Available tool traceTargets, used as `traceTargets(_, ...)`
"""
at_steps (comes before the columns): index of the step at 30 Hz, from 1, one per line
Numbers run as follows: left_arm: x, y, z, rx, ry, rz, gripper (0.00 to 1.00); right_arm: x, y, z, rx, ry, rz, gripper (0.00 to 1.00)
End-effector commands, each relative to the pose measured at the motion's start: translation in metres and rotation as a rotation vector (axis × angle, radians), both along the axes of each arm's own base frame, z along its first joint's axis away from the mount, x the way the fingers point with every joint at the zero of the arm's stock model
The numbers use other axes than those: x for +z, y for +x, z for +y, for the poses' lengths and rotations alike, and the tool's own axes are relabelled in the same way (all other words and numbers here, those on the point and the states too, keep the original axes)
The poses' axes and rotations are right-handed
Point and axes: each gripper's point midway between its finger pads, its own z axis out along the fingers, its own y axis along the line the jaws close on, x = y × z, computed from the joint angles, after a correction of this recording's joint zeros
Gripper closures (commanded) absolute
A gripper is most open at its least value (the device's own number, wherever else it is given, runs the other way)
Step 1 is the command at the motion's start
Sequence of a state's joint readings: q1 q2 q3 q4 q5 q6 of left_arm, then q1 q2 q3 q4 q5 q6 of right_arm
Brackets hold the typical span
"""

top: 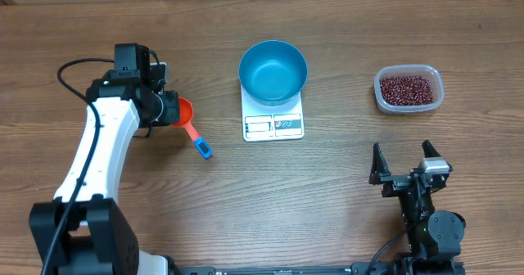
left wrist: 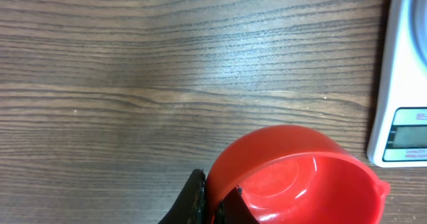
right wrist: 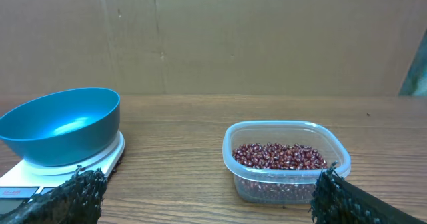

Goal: Scoop item into bowl and weigh 150g on scale
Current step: 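Lift the red scoop with the left gripper and raise it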

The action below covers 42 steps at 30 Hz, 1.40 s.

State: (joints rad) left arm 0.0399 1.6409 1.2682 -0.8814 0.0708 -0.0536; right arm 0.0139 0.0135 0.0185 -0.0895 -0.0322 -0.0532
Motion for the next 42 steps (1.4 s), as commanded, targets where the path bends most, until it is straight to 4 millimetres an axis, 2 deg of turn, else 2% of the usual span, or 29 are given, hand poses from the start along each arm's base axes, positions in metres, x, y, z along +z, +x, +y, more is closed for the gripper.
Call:
traceTargets(1, 0.014, -0.004, -0.001, -0.002, 0.001, -0.029, 0.96, -0.002, 0.000, -0.002, -0.011, -0.004, -0.005, 0.00)
traceTargets(27, 0.022, -0.016, -0.007, -0.006, -0.035, -0.015, 0.96, -0.002, 0.000, -0.002, -0.011, -0.004, -0.005, 0.00)
traceTargets(42, 0.077, -0.028, -0.011, -0.016, -0.046, -0.172, 0.96, -0.002, 0.000, -0.002, -0.011, -0.004, -0.005, 0.00)
